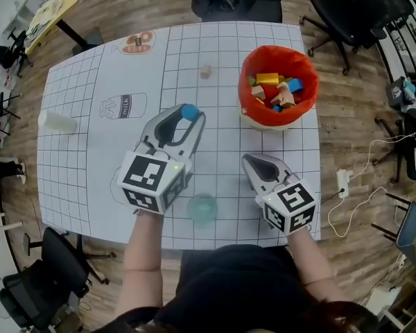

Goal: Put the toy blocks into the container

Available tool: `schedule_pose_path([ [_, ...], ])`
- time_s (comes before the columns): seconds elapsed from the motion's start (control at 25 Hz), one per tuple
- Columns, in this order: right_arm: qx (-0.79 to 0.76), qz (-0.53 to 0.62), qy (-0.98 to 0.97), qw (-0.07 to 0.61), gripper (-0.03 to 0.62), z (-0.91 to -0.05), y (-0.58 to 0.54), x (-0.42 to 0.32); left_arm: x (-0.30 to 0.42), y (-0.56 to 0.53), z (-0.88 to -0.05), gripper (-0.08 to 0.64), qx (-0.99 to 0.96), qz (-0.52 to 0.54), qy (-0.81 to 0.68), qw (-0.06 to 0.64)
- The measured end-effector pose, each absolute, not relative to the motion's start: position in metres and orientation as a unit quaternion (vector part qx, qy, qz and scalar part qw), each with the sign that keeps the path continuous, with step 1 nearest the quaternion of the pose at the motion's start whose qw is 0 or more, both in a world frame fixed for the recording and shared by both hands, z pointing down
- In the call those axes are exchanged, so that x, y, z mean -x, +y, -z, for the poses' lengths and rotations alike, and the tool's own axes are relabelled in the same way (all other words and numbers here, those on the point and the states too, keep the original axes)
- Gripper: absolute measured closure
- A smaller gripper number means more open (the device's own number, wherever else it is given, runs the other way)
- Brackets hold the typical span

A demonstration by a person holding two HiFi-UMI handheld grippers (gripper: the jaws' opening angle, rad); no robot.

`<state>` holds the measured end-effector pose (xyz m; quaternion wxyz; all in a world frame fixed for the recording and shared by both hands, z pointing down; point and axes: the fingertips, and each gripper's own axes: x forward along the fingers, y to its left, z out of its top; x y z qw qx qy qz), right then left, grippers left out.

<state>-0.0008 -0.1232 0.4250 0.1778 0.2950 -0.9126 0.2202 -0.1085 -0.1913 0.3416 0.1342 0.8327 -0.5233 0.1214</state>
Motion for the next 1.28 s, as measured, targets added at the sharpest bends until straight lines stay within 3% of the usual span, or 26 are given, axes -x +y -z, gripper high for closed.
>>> schedule_pose_path([
  [0.24, -0.322, -0.226, -0.903, 0.171, 0.577, -0.427, -0.127, -0.051, 0.028, -0.212, -0.298, 0.408, -0.871, -0.107, -0.474, 0.07],
  [0.64, -0.372, -0.248, -0.881, 0.157, 0.577, -0.434, -0.129, -0.122, -0.055, -0.243, -0.296, 0.405, -0.895, -0.118, -0.429, 0.047],
  [1.0, -0.375, -0.255, -0.879, 0.148, 0.577, -0.436, -0.13, -0.135, -0.058, -0.252, -0.303, 0.374, -0.884, -0.113, -0.452, 0.04],
  [1.28, -0.351, -0.251, -0.891, 0.142, 0.577, -0.424, -0.123, -0.123, -0.032, -0.236, -0.292, 0.41, -0.867, -0.115, -0.482, 0.05],
])
